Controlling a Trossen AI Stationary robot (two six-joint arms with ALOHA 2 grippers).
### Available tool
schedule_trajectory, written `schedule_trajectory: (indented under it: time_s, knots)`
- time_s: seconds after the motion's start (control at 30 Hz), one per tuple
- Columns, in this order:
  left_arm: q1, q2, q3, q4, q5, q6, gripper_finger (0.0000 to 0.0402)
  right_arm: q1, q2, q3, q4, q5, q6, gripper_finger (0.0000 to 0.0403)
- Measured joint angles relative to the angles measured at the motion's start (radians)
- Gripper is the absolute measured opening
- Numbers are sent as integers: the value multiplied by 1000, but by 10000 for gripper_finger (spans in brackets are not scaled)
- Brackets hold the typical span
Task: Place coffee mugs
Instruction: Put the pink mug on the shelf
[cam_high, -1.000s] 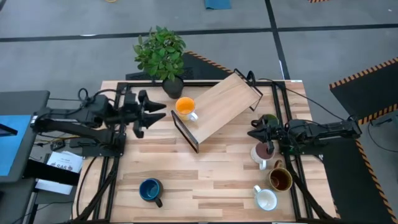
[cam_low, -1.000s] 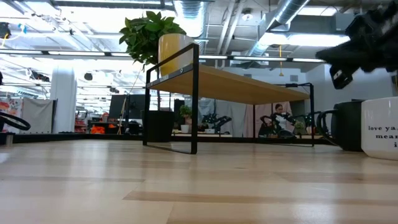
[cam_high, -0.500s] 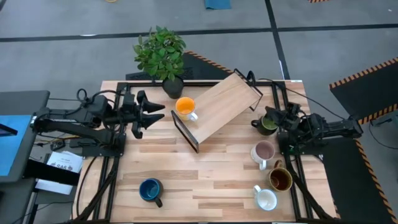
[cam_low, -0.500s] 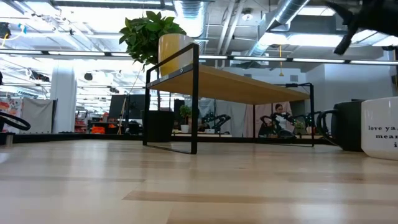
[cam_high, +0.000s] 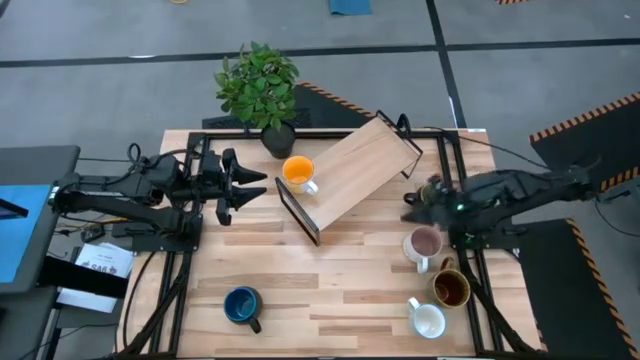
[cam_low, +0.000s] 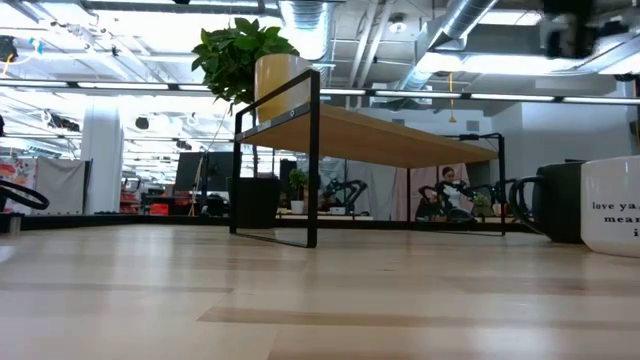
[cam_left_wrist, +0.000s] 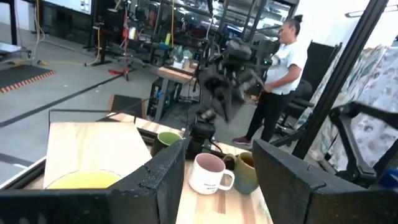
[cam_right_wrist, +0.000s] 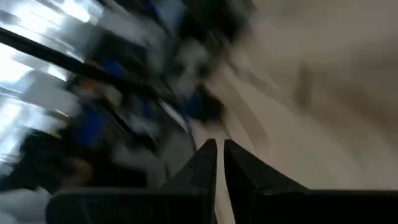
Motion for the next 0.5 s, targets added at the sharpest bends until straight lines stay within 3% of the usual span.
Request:
schedule_trajectory:
  time_s: [0.2,0.5]
  knots:
    - [0,0,0,2,0,37,173,90,162,28,-235,-172,208,62]
    - [0,0,0,3,0,38,173,172,346,28,-326,-180,371,62]
